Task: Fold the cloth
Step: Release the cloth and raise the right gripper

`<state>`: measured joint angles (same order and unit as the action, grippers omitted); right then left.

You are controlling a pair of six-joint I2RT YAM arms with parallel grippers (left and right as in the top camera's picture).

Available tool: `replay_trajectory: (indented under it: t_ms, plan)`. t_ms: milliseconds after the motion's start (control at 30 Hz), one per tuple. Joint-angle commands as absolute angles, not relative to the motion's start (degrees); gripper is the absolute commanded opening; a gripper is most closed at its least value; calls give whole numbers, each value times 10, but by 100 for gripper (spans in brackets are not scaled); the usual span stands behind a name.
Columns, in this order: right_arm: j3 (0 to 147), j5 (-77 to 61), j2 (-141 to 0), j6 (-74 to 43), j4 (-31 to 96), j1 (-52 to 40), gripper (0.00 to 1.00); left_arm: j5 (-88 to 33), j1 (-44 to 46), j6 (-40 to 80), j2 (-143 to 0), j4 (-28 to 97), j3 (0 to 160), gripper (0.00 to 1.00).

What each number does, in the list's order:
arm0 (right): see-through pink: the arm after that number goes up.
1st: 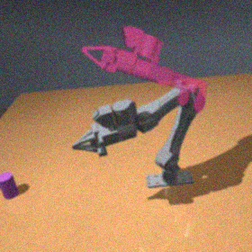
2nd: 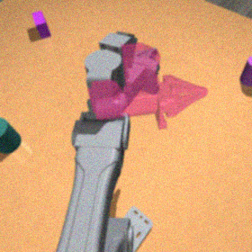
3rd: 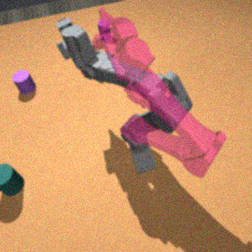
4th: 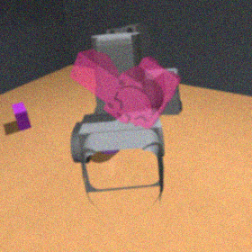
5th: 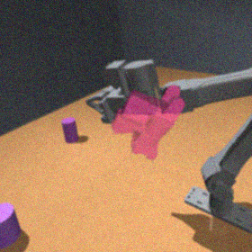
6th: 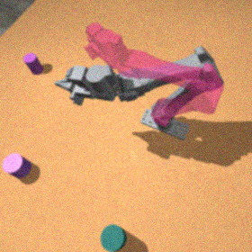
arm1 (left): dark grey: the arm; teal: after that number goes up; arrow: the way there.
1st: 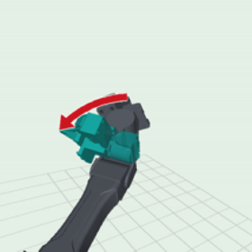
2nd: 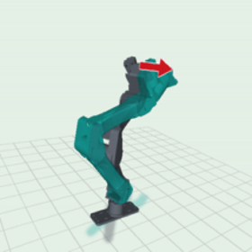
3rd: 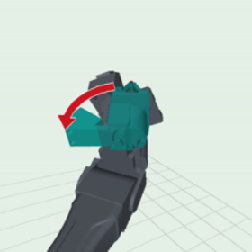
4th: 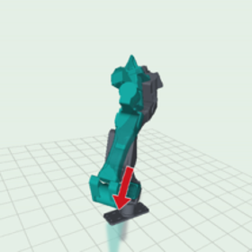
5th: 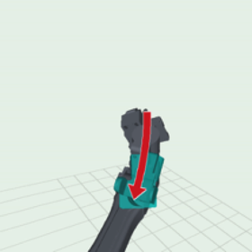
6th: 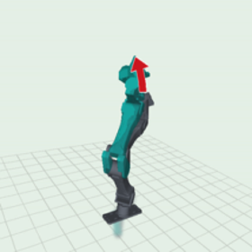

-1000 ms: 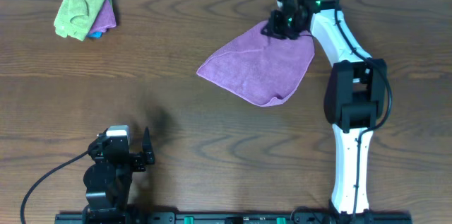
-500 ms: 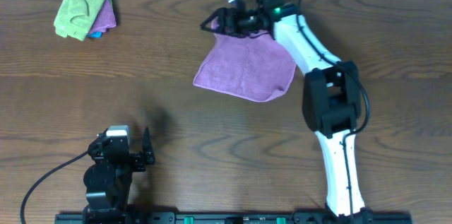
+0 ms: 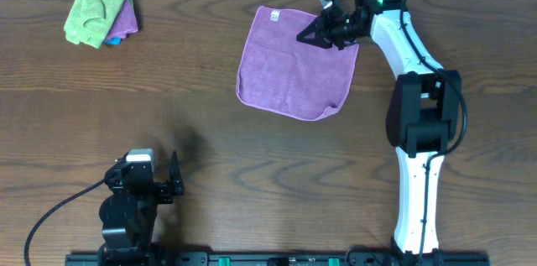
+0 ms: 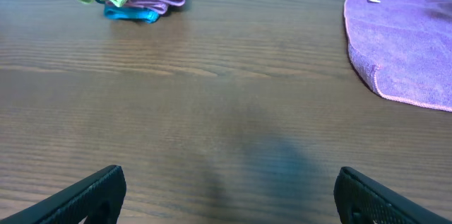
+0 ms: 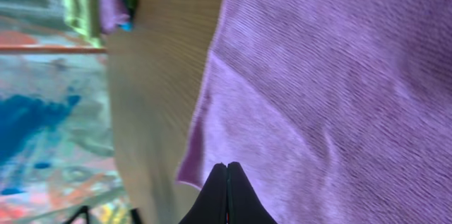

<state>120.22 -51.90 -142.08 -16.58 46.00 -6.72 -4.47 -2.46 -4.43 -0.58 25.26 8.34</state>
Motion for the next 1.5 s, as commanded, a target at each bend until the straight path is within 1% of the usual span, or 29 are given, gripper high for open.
replay_trajectory:
  t_ms: [0,133,267,333,400,433,533,633,767,933,1167,1267,1367,1467]
  plan:
    - [1212,-455,-1378,-121,469,-75,1,-41,-22,-38,-2,255,73,96]
    - [1213,-357,-1326,-87,518,-79,1,-41,-22,-38,-2,255,73,95]
    - [1213,-325,-1267,-43,591,-91,1,-41,-22,-38,-2,255,73,95]
    - [1213,-241,-1233,-23,631,-108,1,-41,-22,-38,-2,255,73,95]
    - [1213,-199,-1210,-9,657,-124,2,-41,-22,-38,-2,255,73,95]
    - [1213,-197,-1203,4,669,-132,4,-41,-22,-38,-2,255,73,95]
    - [1213,-197,-1192,16,705,-152,1,-41,-22,-38,-2,255,73,96]
    - [1213,-197,-1192,18,736,-163,1,-41,-22,-38,-2,255,73,96]
    - [1213,-201,-1192,13,755,-166,1,-41,-22,-38,-2,255,73,96]
    - [1213,-194,-1192,40,787,-172,1,-41,-22,-38,-2,255,73,96]
    - [1213,-149,-1192,40,815,-195,1,-39,-22,-41,-2,250,73,96]
    - [1213,-112,-1191,39,831,-197,1,-74,-22,-36,-2,245,73,96]
    - [1213,-92,-1189,39,847,-193,1,-173,-22,-36,-2,246,73,96]
    - [1213,-90,-1183,39,853,-185,1,-191,-22,-36,-2,252,73,95]
